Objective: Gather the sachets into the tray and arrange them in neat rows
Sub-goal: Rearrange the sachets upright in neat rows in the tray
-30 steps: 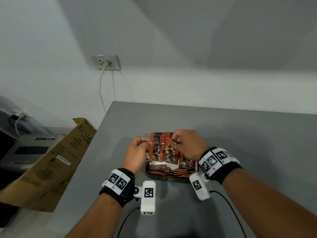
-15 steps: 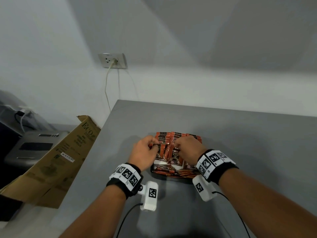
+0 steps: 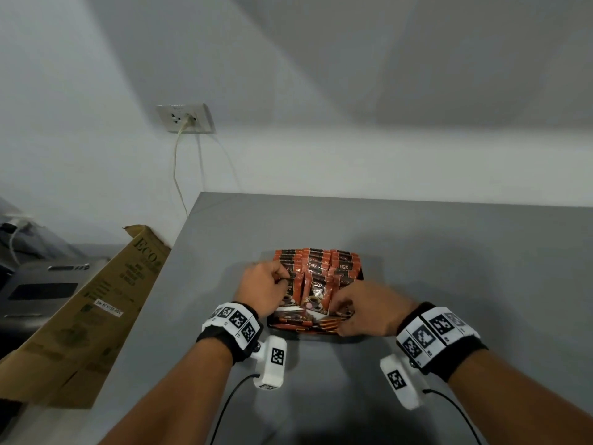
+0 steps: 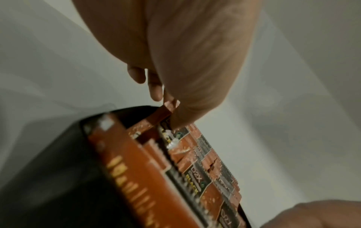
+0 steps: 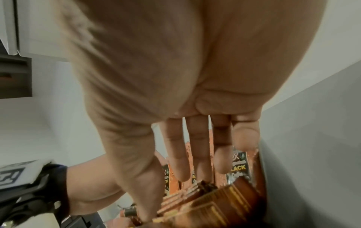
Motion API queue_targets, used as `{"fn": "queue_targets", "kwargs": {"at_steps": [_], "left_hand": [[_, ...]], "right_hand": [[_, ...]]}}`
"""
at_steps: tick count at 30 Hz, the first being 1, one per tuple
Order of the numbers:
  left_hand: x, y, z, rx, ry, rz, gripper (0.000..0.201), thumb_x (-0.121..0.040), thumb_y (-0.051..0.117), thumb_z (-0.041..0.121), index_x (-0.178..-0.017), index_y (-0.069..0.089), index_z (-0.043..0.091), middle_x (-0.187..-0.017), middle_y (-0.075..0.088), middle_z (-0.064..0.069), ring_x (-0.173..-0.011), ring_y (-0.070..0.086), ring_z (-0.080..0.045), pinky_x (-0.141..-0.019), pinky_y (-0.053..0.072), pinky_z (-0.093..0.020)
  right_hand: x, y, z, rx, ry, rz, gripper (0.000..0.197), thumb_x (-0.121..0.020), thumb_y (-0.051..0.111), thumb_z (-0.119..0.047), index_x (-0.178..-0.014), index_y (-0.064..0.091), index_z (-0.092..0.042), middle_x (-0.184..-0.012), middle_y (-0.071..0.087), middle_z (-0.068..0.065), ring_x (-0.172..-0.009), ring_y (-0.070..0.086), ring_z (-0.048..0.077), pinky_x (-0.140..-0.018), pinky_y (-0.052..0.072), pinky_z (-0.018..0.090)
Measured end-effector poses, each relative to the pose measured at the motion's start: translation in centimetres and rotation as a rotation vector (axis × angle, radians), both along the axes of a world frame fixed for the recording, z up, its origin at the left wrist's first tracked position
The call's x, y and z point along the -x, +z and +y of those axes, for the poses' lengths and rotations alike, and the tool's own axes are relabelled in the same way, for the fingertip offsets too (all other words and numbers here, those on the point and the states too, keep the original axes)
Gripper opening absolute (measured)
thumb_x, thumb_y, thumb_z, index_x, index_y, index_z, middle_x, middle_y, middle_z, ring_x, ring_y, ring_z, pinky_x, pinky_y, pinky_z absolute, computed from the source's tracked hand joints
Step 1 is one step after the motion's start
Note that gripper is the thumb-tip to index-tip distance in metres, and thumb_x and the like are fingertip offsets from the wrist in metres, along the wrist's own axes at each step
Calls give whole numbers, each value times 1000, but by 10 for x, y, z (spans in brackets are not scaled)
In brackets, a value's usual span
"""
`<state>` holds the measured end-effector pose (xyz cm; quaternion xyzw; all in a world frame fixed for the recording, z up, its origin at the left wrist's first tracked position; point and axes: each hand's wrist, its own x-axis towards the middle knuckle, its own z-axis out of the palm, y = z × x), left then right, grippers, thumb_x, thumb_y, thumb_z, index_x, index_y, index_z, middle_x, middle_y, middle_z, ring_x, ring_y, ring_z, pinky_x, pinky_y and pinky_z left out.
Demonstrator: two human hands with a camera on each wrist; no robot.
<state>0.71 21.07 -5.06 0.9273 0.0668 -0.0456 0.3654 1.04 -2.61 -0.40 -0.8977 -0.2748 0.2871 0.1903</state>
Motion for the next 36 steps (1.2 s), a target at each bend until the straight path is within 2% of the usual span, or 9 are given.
{"fn": "queue_targets", "kwargs": {"at_steps": [4, 6, 11, 13, 17, 20, 23, 28, 36], "left_hand": [[1, -10, 2, -163, 18, -86, 13, -89, 69, 17, -96, 74, 26, -100, 61, 4, -101, 53, -15, -92, 46, -29], [2, -13, 4, -174, 33, -80, 18, -89, 69, 19, -106, 74, 24, -105, 57, 3, -107, 49, -18, -97, 44, -32], [9, -10, 9, -111, 89, -110, 25, -90, 68, 19, -114, 70, 25, -106, 54, 4, -103, 50, -14, -95, 43, -27], [13, -7, 7, -60, 106, -127, 20, -89, 68, 17, -107, 71, 24, -103, 56, 6, -99, 53, -11, -92, 44, -24], [28, 1, -3, 46, 29, -91, 19, -88, 66, 12, -100, 70, 25, -95, 62, 10, -87, 59, -3, -83, 51, -21], [39, 7, -12, 48, -132, 15, 32, -84, 62, 7, -109, 69, 24, -103, 66, 14, -97, 59, 1, -90, 50, -19], [46, 8, -17, -35, -296, 80, 47, -76, 64, 18, -123, 61, 26, -111, 63, 14, -107, 57, -7, -103, 44, -32], [51, -2, -20, -331, -454, 7, 63, -70, 65, 46, -128, 51, 29, -119, 62, 13, -108, 58, -8, -113, 27, -33], [56, -16, -17, -406, -494, -87, 37, -84, 65, 38, -121, 64, 34, -122, 59, 15, -114, 55, -7, -113, 28, -31]], "right_hand": [[3, -10, 2, -23, 15, -21, 37, -84, 76, -29, -120, 70, -23, -121, 65, -12, -93, 51, -3, -71, 31, 4], [3, -13, 1, -47, 19, -21, 31, -87, 75, -27, -117, 72, -22, -120, 66, -13, -90, 51, -6, -71, 30, 2], [-2, -22, -1, -109, -1, -2, 21, -89, 72, -22, -110, 75, -21, -102, 54, -31, -82, 48, -21, -76, 35, 3], [-2, -24, 0, -113, -8, -21, 20, -90, 71, -21, -110, 74, -21, -106, 57, -27, -86, 52, -15, -80, 38, 5], [1, -28, 2, -85, 6, -92, 21, -89, 68, -23, -109, 72, -26, -108, 70, -13, -91, 64, 3, -86, 55, 24], [4, -28, 3, -29, 18, -133, 24, -87, 68, -24, -110, 69, -28, -104, 68, -11, -88, 65, 8, -83, 58, 32], [8, -28, 5, 8, 34, -177, 25, -90, 64, -21, -114, 66, -27, -108, 69, -7, -94, 65, 12, -85, 56, 32], [10, -17, 1, -56, -31, -212, 22, -89, 67, -25, -111, 66, -27, -109, 66, -8, -88, 58, 7, -77, 46, 19], [12, -4, -17, -284, -266, -114, 17, -87, 72, -20, -99, 64, -28, -92, 64, -19, -81, 61, -6, -66, 47, 9]]}}
